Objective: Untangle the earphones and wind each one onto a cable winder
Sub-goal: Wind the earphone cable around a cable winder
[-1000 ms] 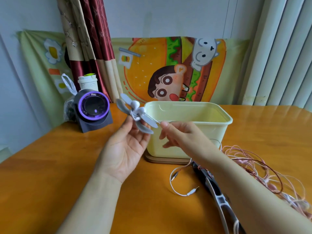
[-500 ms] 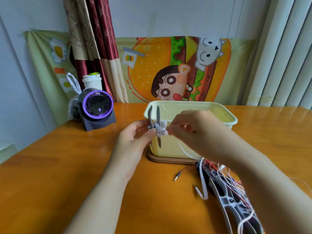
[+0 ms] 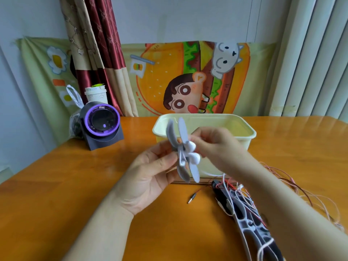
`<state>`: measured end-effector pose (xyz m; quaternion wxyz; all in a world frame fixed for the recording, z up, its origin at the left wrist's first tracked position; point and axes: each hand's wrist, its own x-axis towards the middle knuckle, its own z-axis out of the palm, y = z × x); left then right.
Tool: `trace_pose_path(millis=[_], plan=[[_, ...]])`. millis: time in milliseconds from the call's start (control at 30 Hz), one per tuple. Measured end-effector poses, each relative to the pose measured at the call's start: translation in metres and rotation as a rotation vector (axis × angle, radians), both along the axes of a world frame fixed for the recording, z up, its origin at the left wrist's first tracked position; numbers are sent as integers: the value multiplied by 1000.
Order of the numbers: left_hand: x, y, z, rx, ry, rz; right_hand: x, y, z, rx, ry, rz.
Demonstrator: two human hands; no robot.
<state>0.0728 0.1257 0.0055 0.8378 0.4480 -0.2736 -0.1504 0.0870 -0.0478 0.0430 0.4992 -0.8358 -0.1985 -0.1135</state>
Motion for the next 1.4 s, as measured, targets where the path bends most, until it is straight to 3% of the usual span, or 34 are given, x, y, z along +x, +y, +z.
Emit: trace_pose_path(millis=[233,400,600,1033,1167,1333,1400], plan=[[8,-1,1,-191,309,376,-4,24,-24,-275,26,92],[8,-1,0,-85,373,563,-9,24,-19,-474,-73,47],[8,-3,0,-128,474,526,-10,16,-14,-682,-187,-6],[9,-3,-2,-258,595,502,-7,6,-8,-739,-202,-53],[11,-4,-5,-143,501,519,-15,11,-3,-744,-224,-31],[10,-5,-12,346,157,687,-29,13,15,-608,-336,-41],[9,-5,-11,447,77,645,-26,5,22,-498,-402,-100]])
